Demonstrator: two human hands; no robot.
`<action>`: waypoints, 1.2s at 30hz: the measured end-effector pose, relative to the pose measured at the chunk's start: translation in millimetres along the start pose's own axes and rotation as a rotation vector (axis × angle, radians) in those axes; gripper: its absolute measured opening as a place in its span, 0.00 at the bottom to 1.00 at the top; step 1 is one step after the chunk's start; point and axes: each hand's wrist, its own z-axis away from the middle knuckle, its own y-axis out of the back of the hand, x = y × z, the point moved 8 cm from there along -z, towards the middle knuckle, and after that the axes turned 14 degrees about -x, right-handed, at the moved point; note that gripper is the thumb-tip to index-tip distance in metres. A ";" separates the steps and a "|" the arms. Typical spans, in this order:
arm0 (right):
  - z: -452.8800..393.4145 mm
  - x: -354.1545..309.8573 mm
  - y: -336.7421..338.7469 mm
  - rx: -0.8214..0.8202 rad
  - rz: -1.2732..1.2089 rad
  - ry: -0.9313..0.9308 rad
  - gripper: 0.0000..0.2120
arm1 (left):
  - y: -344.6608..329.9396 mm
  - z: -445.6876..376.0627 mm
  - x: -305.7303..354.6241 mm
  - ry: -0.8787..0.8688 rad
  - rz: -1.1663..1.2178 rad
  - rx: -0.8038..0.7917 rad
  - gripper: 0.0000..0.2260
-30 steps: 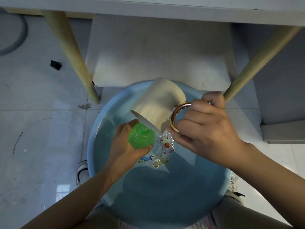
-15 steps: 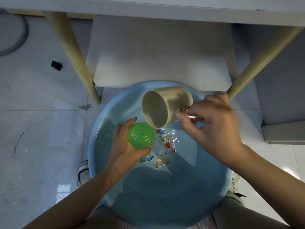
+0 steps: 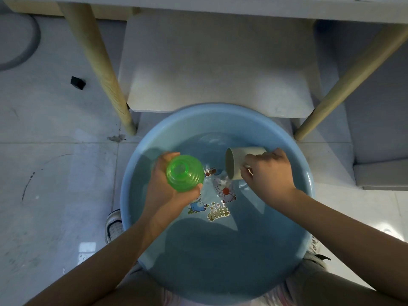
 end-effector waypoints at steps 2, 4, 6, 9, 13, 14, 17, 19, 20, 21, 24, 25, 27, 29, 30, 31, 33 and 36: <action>-1.4 -4.6 -9.1 -0.045 0.002 0.016 0.12 | 0.2 1.2 -3.7 0.030 0.039 -0.007 0.31; -1.5 -11.1 -16.6 -0.069 -0.038 0.073 0.13 | 1.3 2.9 -5.2 0.037 0.038 -0.002 0.31; -0.6 -20.8 -20.3 -0.067 -0.095 0.164 0.11 | 2.1 3.7 -2.6 0.024 0.022 0.004 0.31; -0.5 -29.4 -21.6 -0.078 -0.227 0.258 0.11 | 4.0 4.2 2.6 -0.005 0.000 0.023 0.31; -6.1 -10.7 -22.5 -0.170 -0.640 0.096 0.18 | 11.5 5.9 5.2 -0.015 -0.029 0.074 0.31; -6.7 -0.7 -26.7 -0.208 -0.774 0.005 0.19 | 12.5 6.2 5.6 -0.014 -0.036 0.079 0.31; 1.8 20.6 -40.3 -0.322 -1.218 -0.257 0.17 | 13.3 6.0 4.7 -0.004 -0.060 0.085 0.31; 8.2 28.9 -36.3 -0.289 -1.370 -0.345 0.16 | 11.2 5.0 2.8 0.011 -0.077 0.077 0.31; 10.2 31.4 -30.3 -0.268 -1.386 -0.358 0.17 | 9.8 4.5 2.0 0.019 -0.089 0.070 0.32; 11.1 33.3 -22.6 -0.247 -1.379 -0.353 0.17 | 8.9 4.6 0.7 0.026 -0.099 0.061 0.32; 11.5 35.3 7.3 -0.193 -1.303 -0.304 0.19 | 6.0 4.3 -0.4 0.033 -0.114 0.035 0.31; 11.2 34.3 17.4 -0.183 -1.274 -0.283 0.19 | 5.1 3.8 -1.1 0.038 -0.117 0.027 0.31; 9.4 31.1 36.3 -0.163 -1.206 -0.238 0.19 | 3.0 2.3 -1.0 0.046 -0.116 0.015 0.31; 8.1 27.3 54.3 -0.137 -1.121 -0.200 0.19 | 1.1 1.7 -1.3 0.053 -0.109 0.003 0.32; 7.9 25.7 63.2 -0.120 -1.075 -0.179 0.20 | -0.2 1.1 -1.0 0.052 -0.110 -0.003 0.31; 7.8 23.4 70.7 -0.105 -1.031 -0.159 0.20 | -0.7 1.0 -1.2 0.053 -0.113 -0.009 0.31; 8.8 19.4 84.1 -0.065 -0.936 -0.118 0.20 | -3.3 -0.3 -1.5 0.056 -0.114 -0.029 0.31; 11.2 11.5 98.0 0.022 -0.785 -0.054 0.19 | -5.2 -0.3 -1.6 0.064 -0.136 -0.053 0.31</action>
